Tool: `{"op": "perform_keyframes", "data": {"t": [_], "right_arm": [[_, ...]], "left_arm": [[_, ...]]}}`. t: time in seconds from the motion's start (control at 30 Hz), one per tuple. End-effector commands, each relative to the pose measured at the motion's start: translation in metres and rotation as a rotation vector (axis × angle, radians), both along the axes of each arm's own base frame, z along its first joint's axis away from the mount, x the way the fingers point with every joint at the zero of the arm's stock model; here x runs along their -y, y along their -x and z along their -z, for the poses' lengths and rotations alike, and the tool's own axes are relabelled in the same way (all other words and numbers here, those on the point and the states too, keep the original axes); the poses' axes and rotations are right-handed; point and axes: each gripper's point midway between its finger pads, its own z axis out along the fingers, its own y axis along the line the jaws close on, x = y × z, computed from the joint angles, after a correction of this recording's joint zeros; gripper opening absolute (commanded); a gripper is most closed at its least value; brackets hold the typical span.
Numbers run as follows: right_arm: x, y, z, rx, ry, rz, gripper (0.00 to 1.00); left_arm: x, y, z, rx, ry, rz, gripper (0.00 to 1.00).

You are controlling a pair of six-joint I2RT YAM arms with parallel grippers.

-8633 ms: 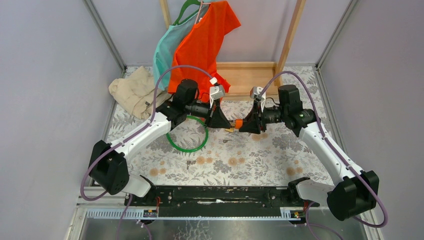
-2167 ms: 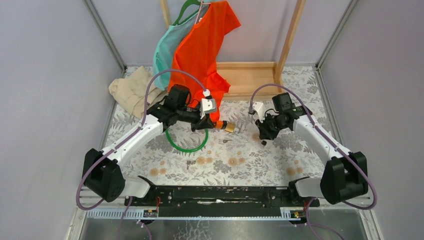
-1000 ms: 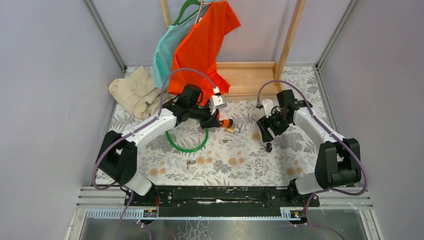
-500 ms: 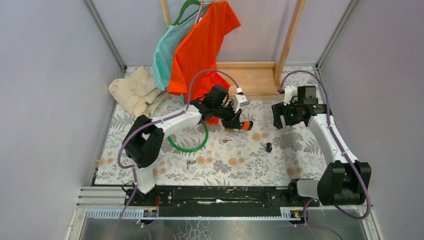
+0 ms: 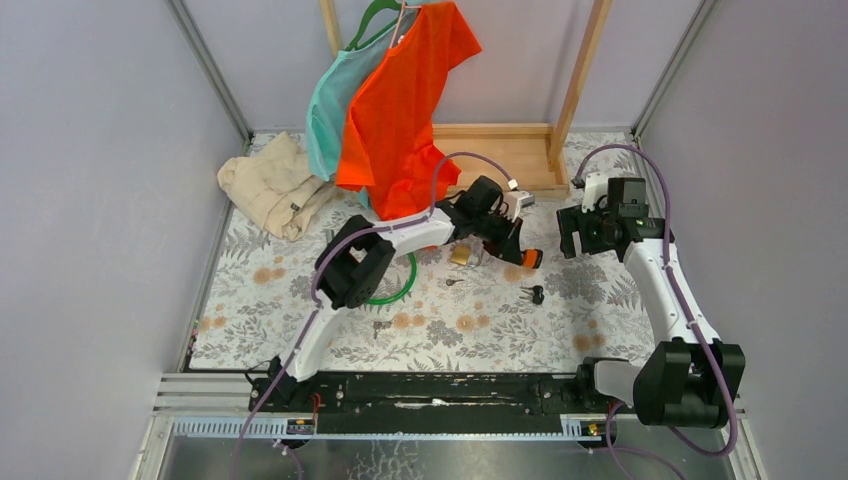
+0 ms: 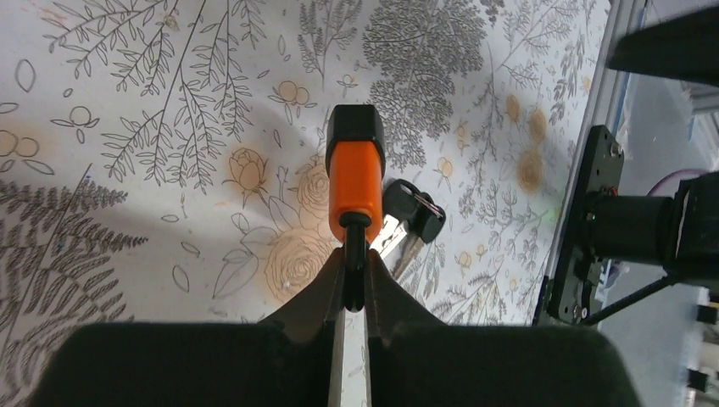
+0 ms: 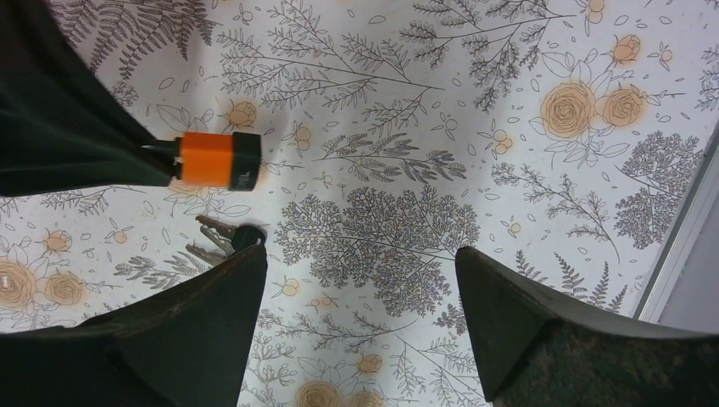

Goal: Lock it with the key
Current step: Place the lock at the center of the board.

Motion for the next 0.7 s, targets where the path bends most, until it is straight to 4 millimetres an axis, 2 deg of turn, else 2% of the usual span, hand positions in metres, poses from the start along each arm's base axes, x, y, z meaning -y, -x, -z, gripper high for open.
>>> {"op": "perform_keyframes", "data": {"t": [0.0,0.1,0.2,0.53,0.67], "right_arm": [[0.007,-0.005,-0.013,0.063,0.02,0.027,0.89],[0.006,-0.005,-0.012,0.059,0.019,0.022,0.89],[0.005,-0.004,-0.012,0.056,0.015,0.016,0.88],[0.001,-0.003,-0.01,0.046,-0.001,-0.005,0.89],[0.0,-0.003,-0.009,0.042,-0.007,-0.011,0.89]], "left_arm": [[0.023,-0.004,-0.012,-0.068,0.073,-0.01,0.02],[0.025,0.0,0.002,-0.112,0.061,-0.011,0.04],[0.024,0.0,0.008,-0.126,0.054,-0.018,0.07],[0.015,0.008,0.006,-0.119,0.039,-0.005,0.3],[0.01,0.009,0.007,-0.104,0.025,-0.004,0.36]]}}
